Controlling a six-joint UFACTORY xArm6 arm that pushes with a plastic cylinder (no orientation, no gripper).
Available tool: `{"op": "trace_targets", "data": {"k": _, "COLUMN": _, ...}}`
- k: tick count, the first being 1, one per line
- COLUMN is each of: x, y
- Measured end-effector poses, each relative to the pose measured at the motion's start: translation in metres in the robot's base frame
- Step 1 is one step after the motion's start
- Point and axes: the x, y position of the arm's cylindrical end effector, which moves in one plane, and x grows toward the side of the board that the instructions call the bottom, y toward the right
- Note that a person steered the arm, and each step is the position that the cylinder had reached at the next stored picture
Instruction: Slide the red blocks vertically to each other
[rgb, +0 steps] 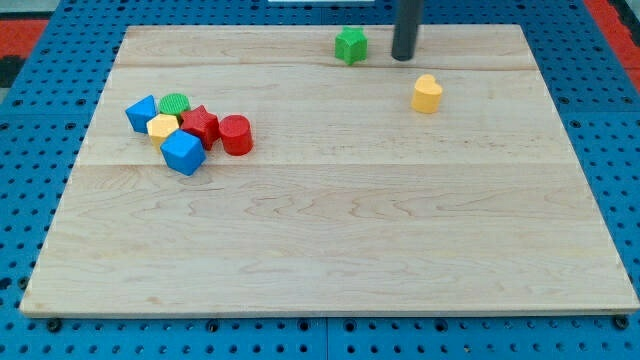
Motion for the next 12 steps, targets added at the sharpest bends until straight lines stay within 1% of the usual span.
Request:
{"op": "trace_targets", "data": {"k": 1, "x": 0.032, "y": -0.02}}
{"op": "trace_targets", "data": {"k": 3, "x": 0.044, "y": -0.114}}
{"op": "trace_targets", "data": {"k": 5, "x": 0.044, "y": -0.147}}
{"op": "trace_targets", "data": {"k": 8, "x": 0.057, "y": -0.243}}
{"op": "trace_targets", "data": {"k": 10, "x": 0.071, "y": -0.251}}
{"op": "trace_targets", "data": {"k": 11, "x": 0.088, "y": -0.285}}
{"op": "trace_targets", "data": {"k": 12, "x": 0.089, "y": -0.31}}
